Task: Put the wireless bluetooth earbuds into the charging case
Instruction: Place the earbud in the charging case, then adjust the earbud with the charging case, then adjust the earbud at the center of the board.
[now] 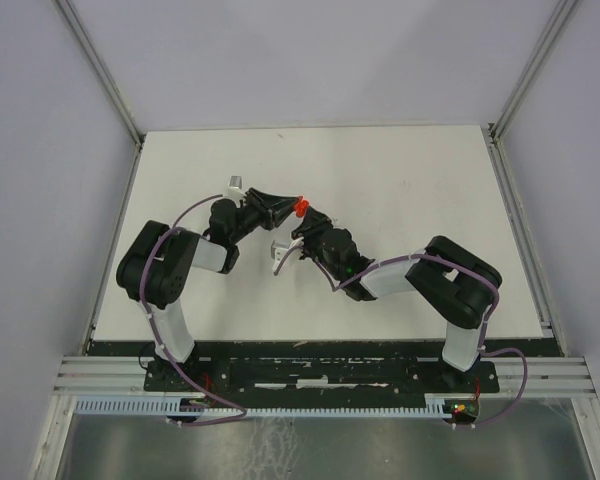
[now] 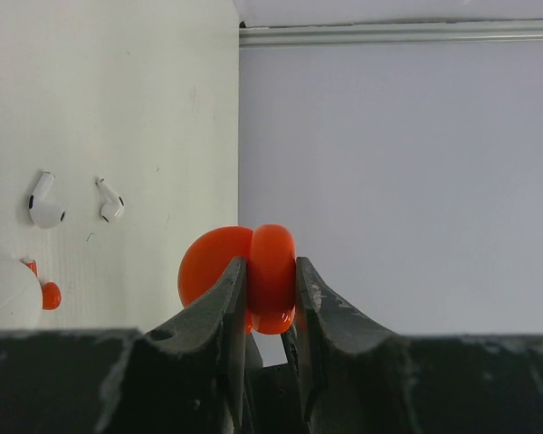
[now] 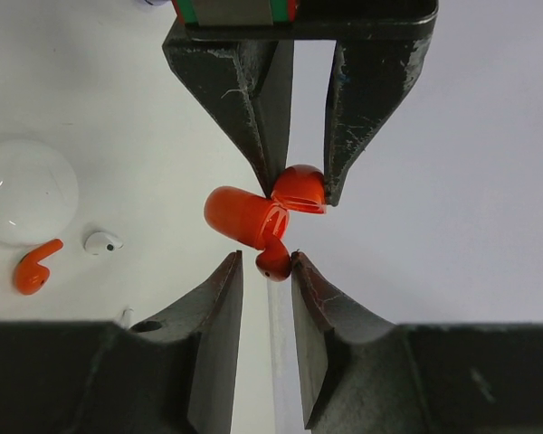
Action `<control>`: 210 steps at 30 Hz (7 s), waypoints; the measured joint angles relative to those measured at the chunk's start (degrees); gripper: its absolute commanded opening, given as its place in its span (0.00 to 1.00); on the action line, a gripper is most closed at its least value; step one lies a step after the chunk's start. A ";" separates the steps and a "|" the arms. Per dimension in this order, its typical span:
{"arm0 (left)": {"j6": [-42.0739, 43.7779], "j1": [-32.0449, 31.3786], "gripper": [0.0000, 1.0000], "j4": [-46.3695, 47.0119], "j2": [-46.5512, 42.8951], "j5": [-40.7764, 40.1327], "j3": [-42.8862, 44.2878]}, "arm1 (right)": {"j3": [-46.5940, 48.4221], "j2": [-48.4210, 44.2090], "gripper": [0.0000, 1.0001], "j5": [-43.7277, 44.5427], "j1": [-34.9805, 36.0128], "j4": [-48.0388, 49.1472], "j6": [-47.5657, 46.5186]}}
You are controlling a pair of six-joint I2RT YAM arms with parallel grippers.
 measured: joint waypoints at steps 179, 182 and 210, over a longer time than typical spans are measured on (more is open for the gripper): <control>-8.00 10.10 0.03 23.56 1.46 -0.48 -12.83 | 26.34 5.60 0.93 9.84 -19.37 -66.97 83.65; -8.00 10.14 0.03 23.56 1.57 -0.48 -12.85 | 25.55 4.74 0.93 9.81 -20.94 -67.25 83.97; -8.00 10.14 0.03 23.56 2.36 -0.33 -12.85 | 26.99 5.11 0.93 5.35 -21.62 -67.84 86.47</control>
